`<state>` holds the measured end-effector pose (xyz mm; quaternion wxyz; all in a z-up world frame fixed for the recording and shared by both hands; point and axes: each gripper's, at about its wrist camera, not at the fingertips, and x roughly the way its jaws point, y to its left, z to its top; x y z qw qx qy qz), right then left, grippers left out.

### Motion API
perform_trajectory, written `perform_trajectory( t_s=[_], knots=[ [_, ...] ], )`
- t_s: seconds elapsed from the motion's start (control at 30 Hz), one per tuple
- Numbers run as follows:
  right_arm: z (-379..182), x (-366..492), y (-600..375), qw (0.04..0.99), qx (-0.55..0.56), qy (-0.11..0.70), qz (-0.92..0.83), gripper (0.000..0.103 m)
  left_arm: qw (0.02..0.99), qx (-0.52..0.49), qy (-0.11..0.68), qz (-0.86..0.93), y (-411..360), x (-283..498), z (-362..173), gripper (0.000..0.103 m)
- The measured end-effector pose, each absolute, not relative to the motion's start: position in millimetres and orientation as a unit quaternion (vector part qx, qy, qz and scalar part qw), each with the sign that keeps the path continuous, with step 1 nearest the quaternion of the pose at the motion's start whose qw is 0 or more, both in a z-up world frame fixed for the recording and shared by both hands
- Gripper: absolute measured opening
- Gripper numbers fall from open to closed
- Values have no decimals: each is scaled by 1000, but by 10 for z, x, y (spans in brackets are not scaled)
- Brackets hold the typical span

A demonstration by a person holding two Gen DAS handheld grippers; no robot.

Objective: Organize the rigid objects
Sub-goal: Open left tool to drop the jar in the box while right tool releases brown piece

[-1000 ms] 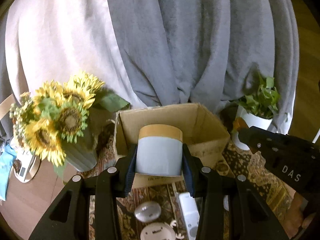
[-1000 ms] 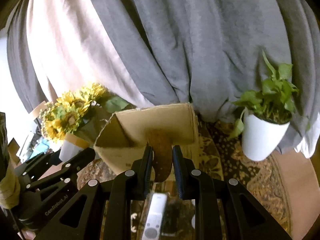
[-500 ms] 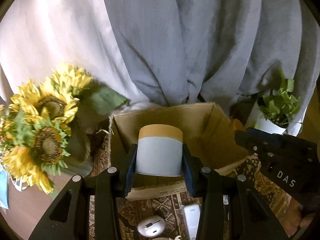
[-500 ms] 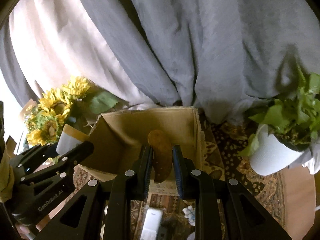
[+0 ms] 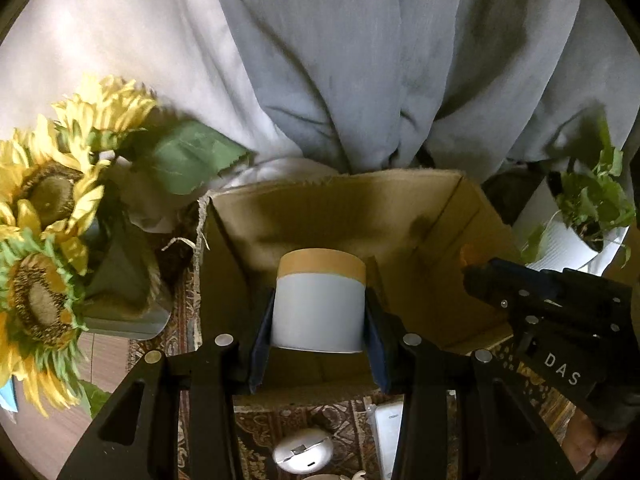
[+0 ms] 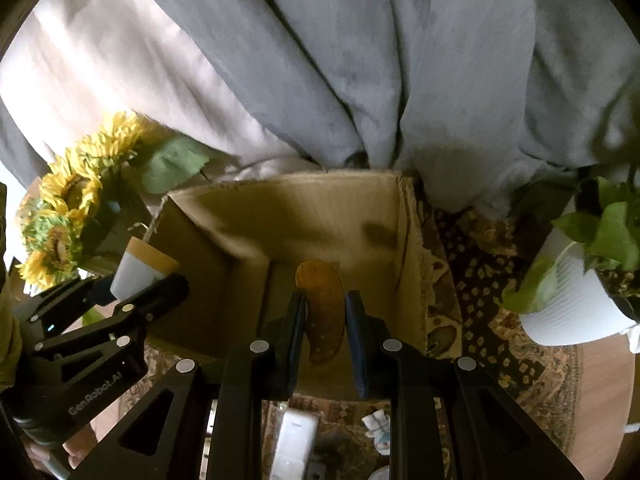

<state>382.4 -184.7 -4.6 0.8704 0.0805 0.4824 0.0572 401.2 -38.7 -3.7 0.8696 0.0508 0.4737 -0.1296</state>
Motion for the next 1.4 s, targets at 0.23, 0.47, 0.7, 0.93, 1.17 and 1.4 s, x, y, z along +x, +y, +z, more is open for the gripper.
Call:
perform_trajectory(
  t_s=[0.23, 0.47, 0.7, 0.93, 1.17, 1.4],
  knots=[
    [-166, 3898, -1867, 861, 83, 498, 56, 29, 863, 58, 485, -129, -397, 4088, -142, 48],
    [-92, 3825, -1874, 872, 86, 480, 49, 39, 881, 55, 454, -119, -340, 3952, -13, 58],
    [169, 3584, -1841, 898, 61, 434, 33, 50, 908, 60, 402, -107, -267, 3650, 192, 62],
    [320, 3318, -1812, 913, 50, 403, 20, 56, 921, 66, 371, -97, -193, 3335, 312, 66],
    [336, 3049, -1784, 917, 65, 392, 28, 56, 929, 66, 351, -99, -106, 3005, 378, 71],
    [321, 2752, -1714, 920, 72, 384, 30, 56, 932, 68, 339, -105, -44, 2703, 368, 76]
  ],
)
